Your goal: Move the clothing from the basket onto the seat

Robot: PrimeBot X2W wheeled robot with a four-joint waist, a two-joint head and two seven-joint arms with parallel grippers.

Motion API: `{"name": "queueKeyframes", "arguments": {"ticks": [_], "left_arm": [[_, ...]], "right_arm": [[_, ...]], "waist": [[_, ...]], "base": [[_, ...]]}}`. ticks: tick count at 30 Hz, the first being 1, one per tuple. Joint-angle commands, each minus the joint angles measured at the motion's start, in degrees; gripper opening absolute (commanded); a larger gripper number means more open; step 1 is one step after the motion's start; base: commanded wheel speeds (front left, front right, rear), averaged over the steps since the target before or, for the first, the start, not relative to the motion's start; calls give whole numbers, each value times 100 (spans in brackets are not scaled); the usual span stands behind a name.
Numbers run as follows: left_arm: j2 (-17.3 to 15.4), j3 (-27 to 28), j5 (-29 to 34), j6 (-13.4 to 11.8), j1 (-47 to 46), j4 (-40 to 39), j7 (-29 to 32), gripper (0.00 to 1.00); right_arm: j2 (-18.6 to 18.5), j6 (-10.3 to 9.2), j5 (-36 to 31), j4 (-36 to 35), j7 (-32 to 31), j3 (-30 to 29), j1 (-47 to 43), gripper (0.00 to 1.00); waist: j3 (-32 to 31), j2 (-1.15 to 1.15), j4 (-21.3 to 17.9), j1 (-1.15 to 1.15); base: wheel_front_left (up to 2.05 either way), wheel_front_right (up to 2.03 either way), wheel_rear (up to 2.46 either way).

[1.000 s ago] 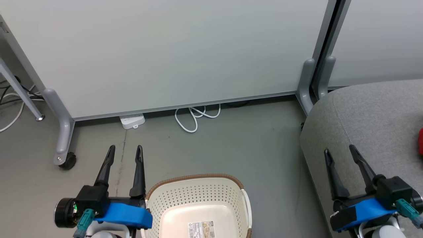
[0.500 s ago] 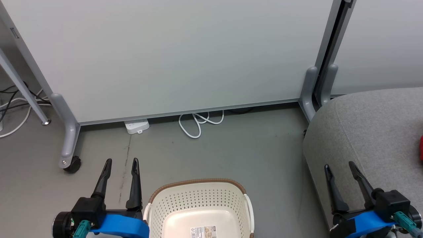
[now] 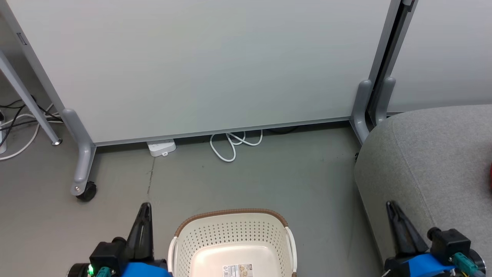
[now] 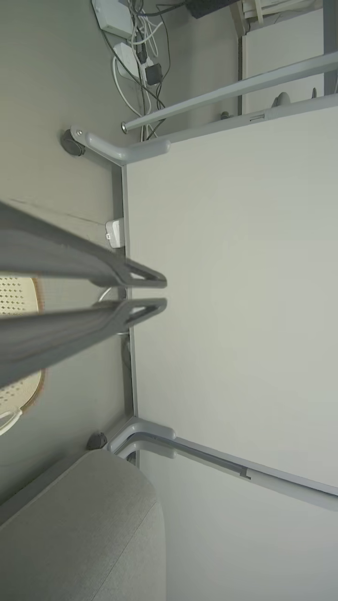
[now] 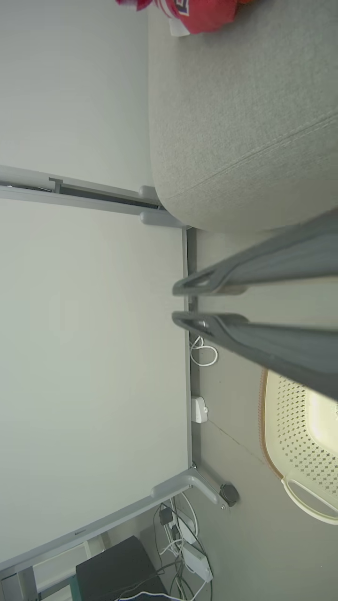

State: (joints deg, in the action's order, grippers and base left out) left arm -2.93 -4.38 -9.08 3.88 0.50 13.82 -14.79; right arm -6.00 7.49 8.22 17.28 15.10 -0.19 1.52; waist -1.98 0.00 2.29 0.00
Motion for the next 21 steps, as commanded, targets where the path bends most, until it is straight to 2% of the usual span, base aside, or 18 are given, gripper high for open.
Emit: {"name": "queueKeyframes", "arguments": {"ticks": [1, 21], "left_arm": [[0, 7, -29, 1, 40, 63, 18, 0], [2, 281, -2070, 92, -128, 89, 541, 0]], "right_arm": [[14, 0, 28, 62, -24, -4, -18, 0], [92, 0, 2089, -7, -564, -165, 94, 0]], "waist": [[0, 0, 0, 0], [33, 0, -35, 0]], "base": [[0, 0, 0], [0, 0, 0]]}}
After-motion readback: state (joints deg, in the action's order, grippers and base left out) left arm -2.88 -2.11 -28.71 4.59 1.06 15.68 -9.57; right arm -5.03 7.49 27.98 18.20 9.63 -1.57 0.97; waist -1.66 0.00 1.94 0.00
